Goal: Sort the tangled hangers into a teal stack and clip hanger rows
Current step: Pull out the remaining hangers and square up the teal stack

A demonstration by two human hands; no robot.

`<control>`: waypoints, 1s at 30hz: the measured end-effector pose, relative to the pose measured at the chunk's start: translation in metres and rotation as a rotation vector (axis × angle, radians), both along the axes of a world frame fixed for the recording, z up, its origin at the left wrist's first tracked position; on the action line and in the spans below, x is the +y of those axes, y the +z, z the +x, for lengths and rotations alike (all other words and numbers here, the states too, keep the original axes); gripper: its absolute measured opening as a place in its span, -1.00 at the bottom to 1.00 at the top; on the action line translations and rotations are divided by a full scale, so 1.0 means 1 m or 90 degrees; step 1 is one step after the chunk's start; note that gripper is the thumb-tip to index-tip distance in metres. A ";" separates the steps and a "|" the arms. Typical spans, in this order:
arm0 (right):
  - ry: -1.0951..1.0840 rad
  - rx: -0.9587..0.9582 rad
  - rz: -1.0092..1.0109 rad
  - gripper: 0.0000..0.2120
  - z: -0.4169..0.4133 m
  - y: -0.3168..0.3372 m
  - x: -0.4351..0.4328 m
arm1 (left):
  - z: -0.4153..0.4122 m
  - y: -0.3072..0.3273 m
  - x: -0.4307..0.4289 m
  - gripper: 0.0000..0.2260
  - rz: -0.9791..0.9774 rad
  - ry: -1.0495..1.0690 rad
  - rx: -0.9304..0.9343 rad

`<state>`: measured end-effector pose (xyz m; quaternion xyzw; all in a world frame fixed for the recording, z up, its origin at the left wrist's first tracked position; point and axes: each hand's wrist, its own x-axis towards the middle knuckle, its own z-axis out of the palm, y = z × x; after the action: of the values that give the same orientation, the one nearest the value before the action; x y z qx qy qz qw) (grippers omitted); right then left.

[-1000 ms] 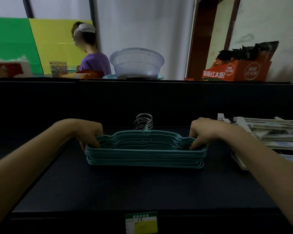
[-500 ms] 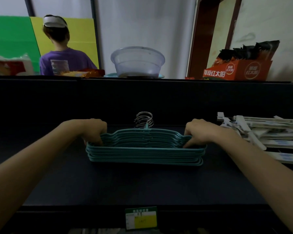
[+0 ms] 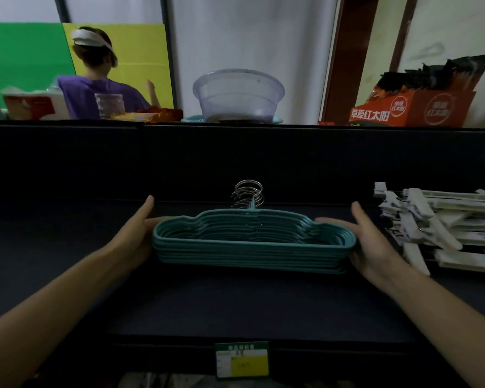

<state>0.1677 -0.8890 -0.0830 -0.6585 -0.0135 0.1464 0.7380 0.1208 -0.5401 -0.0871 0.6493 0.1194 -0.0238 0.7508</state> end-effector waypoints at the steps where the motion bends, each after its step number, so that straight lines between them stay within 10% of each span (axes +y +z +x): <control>1: -0.025 0.008 0.042 -0.33 -0.002 -0.002 0.002 | -0.001 -0.001 -0.007 -0.36 -0.037 0.023 -0.020; 30: -0.171 -0.075 0.038 -0.32 -0.013 -0.010 0.020 | -0.005 -0.006 -0.035 -0.39 -0.007 0.159 -0.107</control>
<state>0.1542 -0.8692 -0.0926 -0.6399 0.0270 0.0071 0.7679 0.1157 -0.5746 -0.0926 0.6251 0.1359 0.1234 0.7587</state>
